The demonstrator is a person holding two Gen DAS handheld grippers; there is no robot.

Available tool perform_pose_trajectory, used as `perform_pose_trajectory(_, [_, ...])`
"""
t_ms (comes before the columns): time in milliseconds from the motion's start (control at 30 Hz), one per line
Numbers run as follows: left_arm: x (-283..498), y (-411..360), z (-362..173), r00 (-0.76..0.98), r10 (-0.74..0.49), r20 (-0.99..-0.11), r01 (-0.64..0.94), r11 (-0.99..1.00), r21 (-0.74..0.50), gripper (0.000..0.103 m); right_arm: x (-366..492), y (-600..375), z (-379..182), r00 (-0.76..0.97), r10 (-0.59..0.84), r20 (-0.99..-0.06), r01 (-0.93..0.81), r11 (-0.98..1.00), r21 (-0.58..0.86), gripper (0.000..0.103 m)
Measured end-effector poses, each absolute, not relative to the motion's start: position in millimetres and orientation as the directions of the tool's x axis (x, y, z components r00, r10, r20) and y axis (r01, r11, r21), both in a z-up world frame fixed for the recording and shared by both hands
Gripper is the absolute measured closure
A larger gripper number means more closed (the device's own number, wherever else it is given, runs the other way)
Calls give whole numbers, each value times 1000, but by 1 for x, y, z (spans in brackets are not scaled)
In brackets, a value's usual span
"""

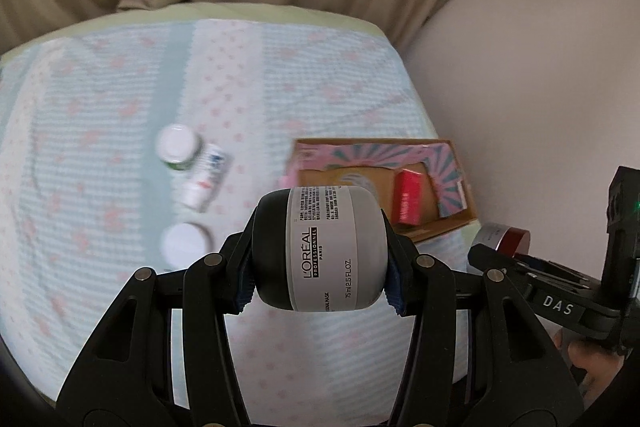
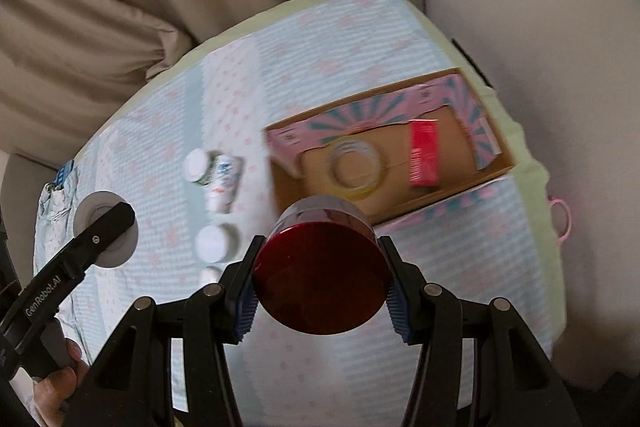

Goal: Organize rigid objects
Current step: 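Carry the L'Oreal jar and red-lidded jar over the cardboard box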

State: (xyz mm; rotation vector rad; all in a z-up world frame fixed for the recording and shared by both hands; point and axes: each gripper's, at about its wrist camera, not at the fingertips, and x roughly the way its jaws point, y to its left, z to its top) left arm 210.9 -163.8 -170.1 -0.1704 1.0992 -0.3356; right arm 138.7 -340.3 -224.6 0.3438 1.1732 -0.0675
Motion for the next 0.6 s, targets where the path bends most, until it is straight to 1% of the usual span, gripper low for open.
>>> perform_pose_trajectory(300, [244, -266, -221, 296, -339, -893, 229, 933, -278, 56, 160, -439, -255, 354, 111, -929, 298, 928, 225, 53])
perform_pose_trajectory(600, [293, -318, -286, 191, -286, -939, 277, 933, -228, 56, 191, -494, -304, 311, 124, -942, 377, 894, 242, 53])
